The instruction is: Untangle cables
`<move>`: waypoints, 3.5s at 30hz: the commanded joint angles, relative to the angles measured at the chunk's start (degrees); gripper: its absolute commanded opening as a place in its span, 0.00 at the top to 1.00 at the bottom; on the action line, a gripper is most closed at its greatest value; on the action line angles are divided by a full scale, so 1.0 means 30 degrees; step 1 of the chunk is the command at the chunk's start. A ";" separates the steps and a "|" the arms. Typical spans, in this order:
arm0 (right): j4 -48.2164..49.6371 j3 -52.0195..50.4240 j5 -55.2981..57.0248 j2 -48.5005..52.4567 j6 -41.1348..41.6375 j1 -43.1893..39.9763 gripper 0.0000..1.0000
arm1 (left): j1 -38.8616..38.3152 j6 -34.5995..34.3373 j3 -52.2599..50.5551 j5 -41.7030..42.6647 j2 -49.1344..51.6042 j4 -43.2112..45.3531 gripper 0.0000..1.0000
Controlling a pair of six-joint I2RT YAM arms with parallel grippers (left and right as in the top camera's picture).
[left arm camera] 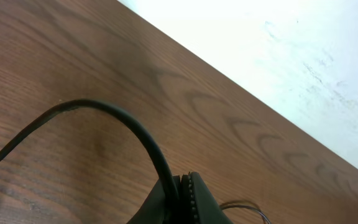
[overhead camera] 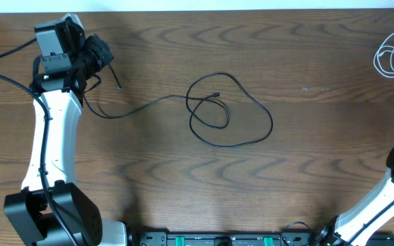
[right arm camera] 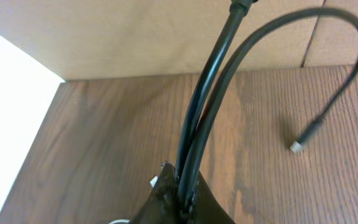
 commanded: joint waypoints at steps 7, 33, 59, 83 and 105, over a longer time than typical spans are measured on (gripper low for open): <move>-0.1953 0.0117 0.0532 0.1071 -0.4342 0.0007 0.01 | 0.0015 0.0313 0.0175 -0.0189 0.0226 0.0270 0.92; -0.6484 0.0131 -1.5416 -0.4874 -1.9373 0.8517 0.01 | -0.0109 0.0918 0.0175 -0.0197 0.0488 0.0262 0.92; -0.8138 0.0131 -1.9853 -0.0401 -1.7646 1.3471 0.02 | -0.5938 0.0823 -0.0204 0.2484 0.2361 -0.1268 0.92; -0.9260 0.0131 -2.1493 -0.0401 -1.7850 0.9821 0.02 | -1.6160 -0.8131 -0.0204 0.6142 0.4641 1.0171 0.83; -0.9879 0.0146 -2.1427 -0.0576 -1.8447 0.9063 0.01 | -1.6036 -0.7745 -0.0117 0.7169 0.5071 0.9158 0.03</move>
